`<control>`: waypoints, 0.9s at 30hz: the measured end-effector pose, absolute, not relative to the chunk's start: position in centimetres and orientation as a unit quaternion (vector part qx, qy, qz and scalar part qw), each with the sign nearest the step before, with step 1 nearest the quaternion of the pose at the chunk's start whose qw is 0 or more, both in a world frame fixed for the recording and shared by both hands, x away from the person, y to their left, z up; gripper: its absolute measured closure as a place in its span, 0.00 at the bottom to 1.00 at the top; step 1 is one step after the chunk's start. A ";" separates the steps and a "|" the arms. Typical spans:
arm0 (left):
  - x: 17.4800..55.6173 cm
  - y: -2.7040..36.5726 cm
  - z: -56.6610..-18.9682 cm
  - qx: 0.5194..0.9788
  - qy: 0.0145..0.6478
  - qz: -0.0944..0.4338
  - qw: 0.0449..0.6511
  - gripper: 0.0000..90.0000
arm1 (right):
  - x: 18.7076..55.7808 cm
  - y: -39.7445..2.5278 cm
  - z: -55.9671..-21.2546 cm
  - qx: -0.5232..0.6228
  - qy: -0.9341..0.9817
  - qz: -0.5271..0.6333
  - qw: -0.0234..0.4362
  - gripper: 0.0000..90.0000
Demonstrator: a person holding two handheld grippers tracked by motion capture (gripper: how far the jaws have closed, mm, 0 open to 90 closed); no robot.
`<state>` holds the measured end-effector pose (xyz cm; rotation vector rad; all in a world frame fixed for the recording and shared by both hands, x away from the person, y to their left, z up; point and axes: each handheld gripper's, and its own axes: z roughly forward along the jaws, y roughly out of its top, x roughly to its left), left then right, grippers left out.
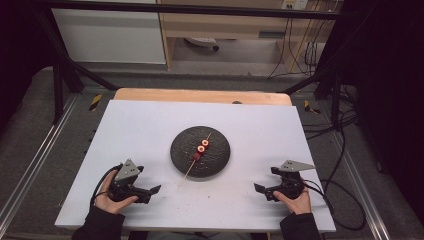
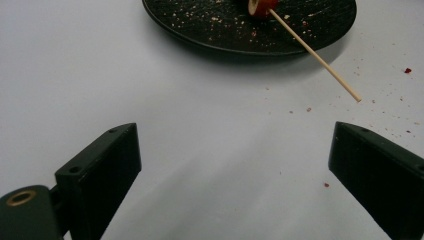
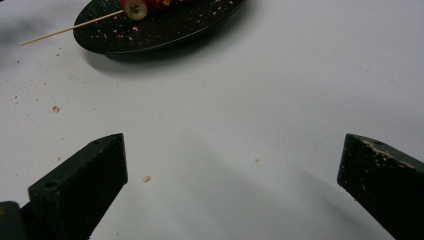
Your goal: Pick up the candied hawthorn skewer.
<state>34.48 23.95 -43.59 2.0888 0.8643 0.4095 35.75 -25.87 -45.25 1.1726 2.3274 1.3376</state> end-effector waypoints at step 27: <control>36.7 19.1 -40.6 0.831 0.347 0.170 0.399 0.18 | 35.8 -25.8 -45.2 0.396 0.791 0.454 0.109 0.01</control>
